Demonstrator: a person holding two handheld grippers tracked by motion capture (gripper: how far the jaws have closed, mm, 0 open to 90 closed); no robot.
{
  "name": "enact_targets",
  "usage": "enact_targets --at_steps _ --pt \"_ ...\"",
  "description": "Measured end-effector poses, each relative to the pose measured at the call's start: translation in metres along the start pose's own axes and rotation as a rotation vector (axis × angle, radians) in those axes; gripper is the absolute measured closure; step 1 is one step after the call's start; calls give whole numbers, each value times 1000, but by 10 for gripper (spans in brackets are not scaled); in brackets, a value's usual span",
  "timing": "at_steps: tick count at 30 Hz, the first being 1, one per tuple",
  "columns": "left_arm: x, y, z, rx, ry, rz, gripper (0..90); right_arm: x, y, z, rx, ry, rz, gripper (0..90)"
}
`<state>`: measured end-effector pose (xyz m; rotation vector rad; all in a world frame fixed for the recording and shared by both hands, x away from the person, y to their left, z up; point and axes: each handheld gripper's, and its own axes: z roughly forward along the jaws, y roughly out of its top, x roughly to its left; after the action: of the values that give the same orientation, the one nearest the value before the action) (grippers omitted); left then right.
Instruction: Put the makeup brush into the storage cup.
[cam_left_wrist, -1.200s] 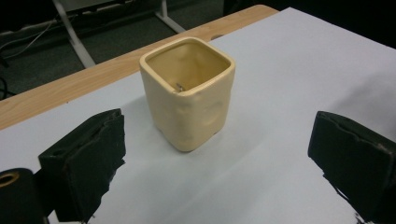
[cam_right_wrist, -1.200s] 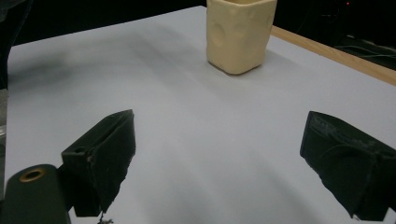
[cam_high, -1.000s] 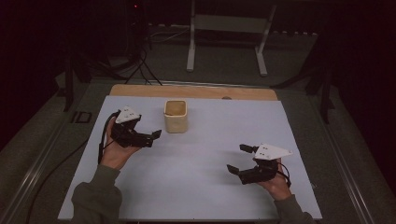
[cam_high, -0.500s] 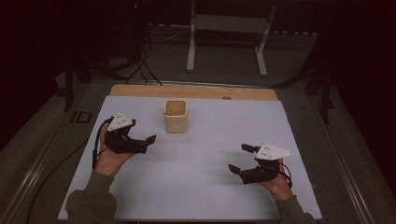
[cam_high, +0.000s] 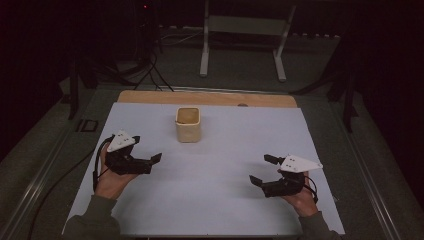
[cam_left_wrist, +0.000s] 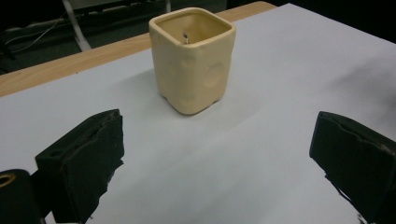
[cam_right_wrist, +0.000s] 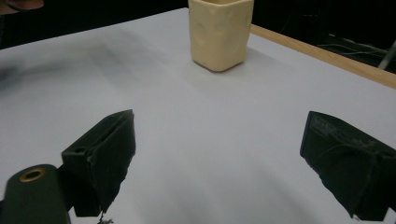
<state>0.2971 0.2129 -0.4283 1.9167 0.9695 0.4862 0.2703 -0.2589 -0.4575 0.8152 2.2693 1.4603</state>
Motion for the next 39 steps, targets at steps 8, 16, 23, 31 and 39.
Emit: enact_targets --at_steps 8,16,23,31,39 --pt "2 -14 -7 1 15 -14 40 -2 -3 -7 -4 -18 10 104" --pt "5 -28 -17 -13 30 -28 41 -5 -9 -15 -4 -43 27 104" --pt "7 -41 -25 -37 40 -44 42 -8 -14 -23 -8 -65 38 104" --pt "9 -57 -32 -56 56 -60 46 -12 -21 -30 -21 -90 70 104" --pt "11 -67 -36 -70 58 -64 46 -14 -28 -37 -40 -121 86 104"
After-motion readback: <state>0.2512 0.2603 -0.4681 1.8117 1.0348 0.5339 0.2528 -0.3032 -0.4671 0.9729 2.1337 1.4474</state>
